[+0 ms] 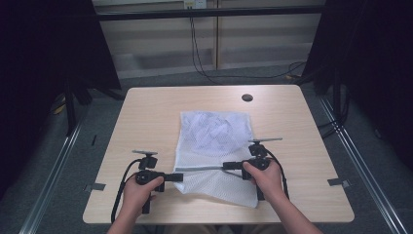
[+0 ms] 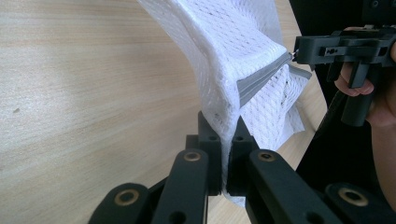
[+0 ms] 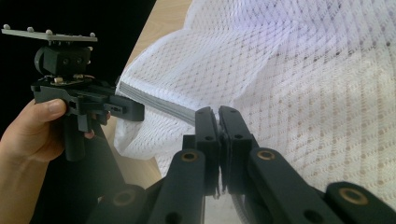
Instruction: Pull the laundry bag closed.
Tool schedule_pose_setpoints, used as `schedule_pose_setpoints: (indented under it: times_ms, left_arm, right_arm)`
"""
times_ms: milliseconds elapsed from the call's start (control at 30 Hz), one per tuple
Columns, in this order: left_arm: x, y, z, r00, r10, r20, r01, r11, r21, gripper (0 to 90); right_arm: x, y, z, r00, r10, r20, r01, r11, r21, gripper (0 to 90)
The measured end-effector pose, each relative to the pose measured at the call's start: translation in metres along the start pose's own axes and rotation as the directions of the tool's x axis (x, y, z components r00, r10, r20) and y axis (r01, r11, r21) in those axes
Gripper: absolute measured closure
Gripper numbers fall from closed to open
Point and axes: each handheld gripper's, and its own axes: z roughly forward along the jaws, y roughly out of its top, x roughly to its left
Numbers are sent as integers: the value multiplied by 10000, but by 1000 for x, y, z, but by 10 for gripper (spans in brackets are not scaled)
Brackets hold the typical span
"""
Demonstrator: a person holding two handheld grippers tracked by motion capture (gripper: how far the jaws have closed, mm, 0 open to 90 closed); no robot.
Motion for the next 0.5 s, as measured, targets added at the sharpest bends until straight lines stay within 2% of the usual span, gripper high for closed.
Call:
schedule_pose_setpoints:
  times_ms: [67,100,167,333,500]
  left_arm:
    - [1,0,-1,9999,115,-66,-114,9999,30,882]
    - [1,0,-2,10000,-57,-69,57,10000,-10,882]
    - [1,0,-2,10000,85,-44,-85,10000,29,883]
    - [1,0,-2,10000,-51,-62,51,10000,-41,883]
    - [1,0,-2,10000,62,-54,-61,10000,11,883]
  right_arm:
    - [0,0,-1,10000,11,66,-11,10000,35,874]
    - [-2,0,-1,10000,-6,81,5,10000,16,874]
    - [-4,0,-2,9999,142,-26,-142,9999,-35,874]
    - [-5,0,-2,9999,121,-19,-121,9999,9,874]
    - [-5,0,-4,9999,167,-36,-167,9998,57,874]
